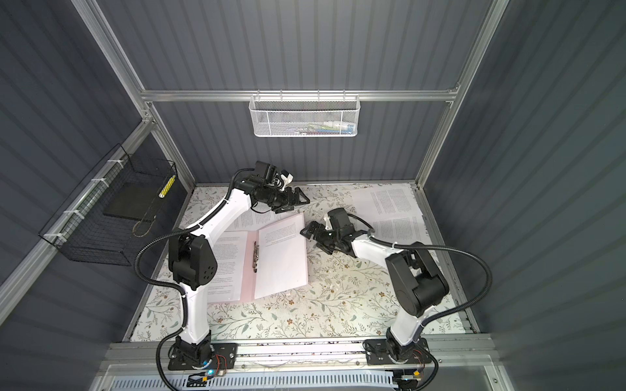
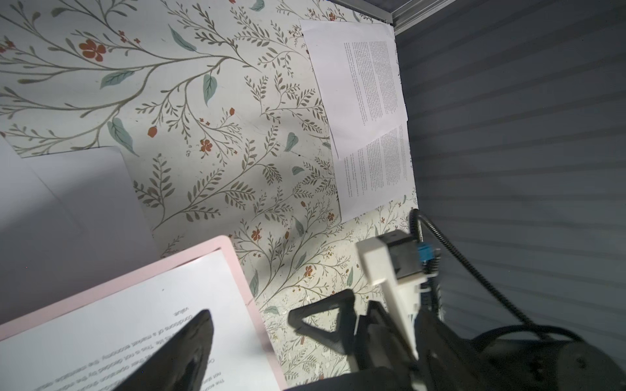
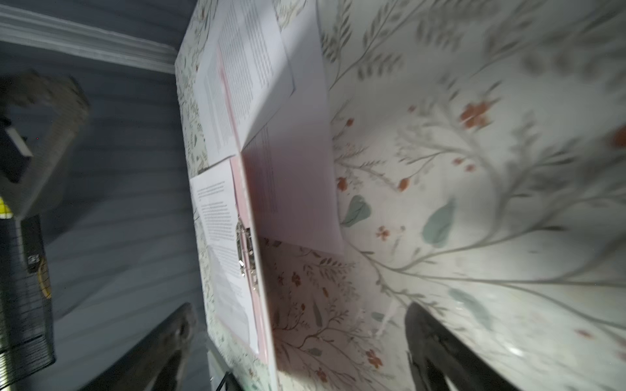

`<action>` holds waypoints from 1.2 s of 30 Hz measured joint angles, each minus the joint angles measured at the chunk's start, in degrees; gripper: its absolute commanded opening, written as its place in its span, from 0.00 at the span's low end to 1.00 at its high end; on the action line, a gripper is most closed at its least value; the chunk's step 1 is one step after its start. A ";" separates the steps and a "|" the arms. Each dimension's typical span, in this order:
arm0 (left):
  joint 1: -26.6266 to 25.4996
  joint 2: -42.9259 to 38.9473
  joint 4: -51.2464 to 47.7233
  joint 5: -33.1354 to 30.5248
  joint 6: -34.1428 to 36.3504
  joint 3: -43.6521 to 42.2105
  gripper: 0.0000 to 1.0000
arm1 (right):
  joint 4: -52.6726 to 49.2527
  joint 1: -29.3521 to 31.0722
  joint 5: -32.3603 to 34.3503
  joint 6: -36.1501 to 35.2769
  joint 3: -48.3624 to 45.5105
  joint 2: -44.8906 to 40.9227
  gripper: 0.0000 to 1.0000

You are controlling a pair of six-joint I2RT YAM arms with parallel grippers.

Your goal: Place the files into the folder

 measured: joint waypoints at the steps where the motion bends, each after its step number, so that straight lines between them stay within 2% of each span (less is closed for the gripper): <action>1: -0.33 0.00 0.02 -0.02 0.04 0.00 0.93 | -1.70 -1.51 0.52 -1.20 0.00 -1.22 0.99; 6: -4.02 0.00 0.09 -0.04 0.22 -0.02 0.93 | -10.58 -12.83 1.53 -7.50 0.74 -4.00 0.99; 9: -6.58 0.00 0.52 -0.04 0.20 -0.02 0.93 | -14.23 -18.84 1.62 -10.80 2.91 -0.85 0.99; 12: -8.52 0.00 1.27 0.00 0.15 -0.24 0.93 | -17.20 -21.94 2.36 -13.73 6.69 4.39 0.99; 19: -10.08 -0.50 2.36 0.15 -0.46 -2.86 0.93 | -19.21 -22.27 2.56 -15.52 15.37 14.29 0.99; 28: -10.05 -0.76 2.71 0.11 -0.68 -4.61 0.93 | -21.03 -22.36 4.07 -15.67 17.57 17.09 0.99; 32: -10.05 -0.83 2.82 0.11 -0.70 -4.66 0.93 | -19.43 -22.27 2.23 -14.78 14.38 15.28 0.99; 36: -10.05 -0.81 2.43 0.11 -0.68 -4.11 0.93 | -16.15 -22.23 -1.18 -12.70 3.74 8.00 0.99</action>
